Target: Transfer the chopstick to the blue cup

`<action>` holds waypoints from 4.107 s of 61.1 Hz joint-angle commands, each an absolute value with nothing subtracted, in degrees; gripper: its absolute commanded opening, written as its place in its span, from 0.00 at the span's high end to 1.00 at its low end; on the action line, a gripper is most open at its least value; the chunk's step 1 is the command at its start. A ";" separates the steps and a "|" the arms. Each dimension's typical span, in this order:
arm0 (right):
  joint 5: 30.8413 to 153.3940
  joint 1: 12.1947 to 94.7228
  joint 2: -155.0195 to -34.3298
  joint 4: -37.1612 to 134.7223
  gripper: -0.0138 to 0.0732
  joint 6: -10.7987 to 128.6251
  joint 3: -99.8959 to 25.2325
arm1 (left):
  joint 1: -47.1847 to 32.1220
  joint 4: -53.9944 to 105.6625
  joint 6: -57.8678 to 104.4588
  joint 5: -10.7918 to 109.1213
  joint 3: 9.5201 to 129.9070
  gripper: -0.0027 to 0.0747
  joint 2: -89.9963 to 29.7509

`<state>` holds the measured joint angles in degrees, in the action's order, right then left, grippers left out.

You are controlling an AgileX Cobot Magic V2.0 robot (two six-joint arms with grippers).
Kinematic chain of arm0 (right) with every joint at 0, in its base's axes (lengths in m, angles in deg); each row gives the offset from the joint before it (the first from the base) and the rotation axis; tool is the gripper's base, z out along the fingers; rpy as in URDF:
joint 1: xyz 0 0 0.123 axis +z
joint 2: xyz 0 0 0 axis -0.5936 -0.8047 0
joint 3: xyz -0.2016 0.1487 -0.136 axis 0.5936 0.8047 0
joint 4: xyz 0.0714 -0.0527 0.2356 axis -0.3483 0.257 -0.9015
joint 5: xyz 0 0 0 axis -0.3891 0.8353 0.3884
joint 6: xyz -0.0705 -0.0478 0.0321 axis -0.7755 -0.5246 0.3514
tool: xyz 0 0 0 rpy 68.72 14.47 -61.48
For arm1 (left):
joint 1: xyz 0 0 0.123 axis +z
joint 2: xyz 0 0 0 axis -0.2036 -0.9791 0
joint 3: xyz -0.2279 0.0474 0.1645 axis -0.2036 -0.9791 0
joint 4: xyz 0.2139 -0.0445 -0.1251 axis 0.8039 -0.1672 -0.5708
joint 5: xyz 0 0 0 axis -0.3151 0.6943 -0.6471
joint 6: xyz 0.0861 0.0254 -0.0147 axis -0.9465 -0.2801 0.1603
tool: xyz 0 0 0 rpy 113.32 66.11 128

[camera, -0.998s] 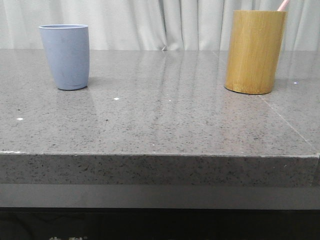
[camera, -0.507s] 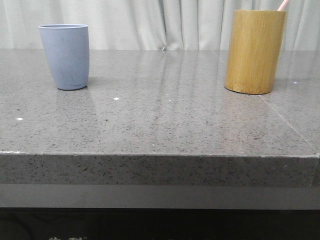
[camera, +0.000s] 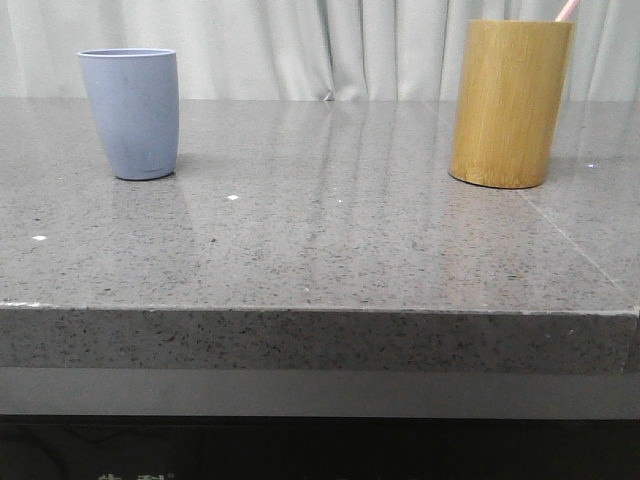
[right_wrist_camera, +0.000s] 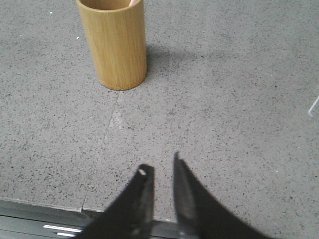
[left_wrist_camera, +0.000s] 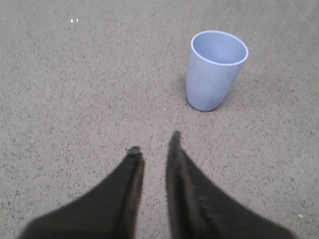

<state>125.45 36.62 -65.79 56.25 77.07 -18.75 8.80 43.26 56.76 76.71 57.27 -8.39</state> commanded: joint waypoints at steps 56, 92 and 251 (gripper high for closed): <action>121.38 36.44 -66.44 56.85 0.23 76.21 -20.56 | -2.95 44.86 55.37 80.85 91.56 0.37 -49.05; 121.38 36.44 -66.44 56.85 0.23 76.21 -20.56 | -2.95 51.38 56.66 95.18 117.33 0.37 -74.27; 116.59 36.39 -75.41 58.38 0.23 82.93 -25.75 | -19.45 45.83 58.12 108.10 142.34 0.57 -82.17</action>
<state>121.92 36.62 -72.39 57.80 80.97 -21.88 -19.11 46.80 57.38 108.21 140.24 -88.48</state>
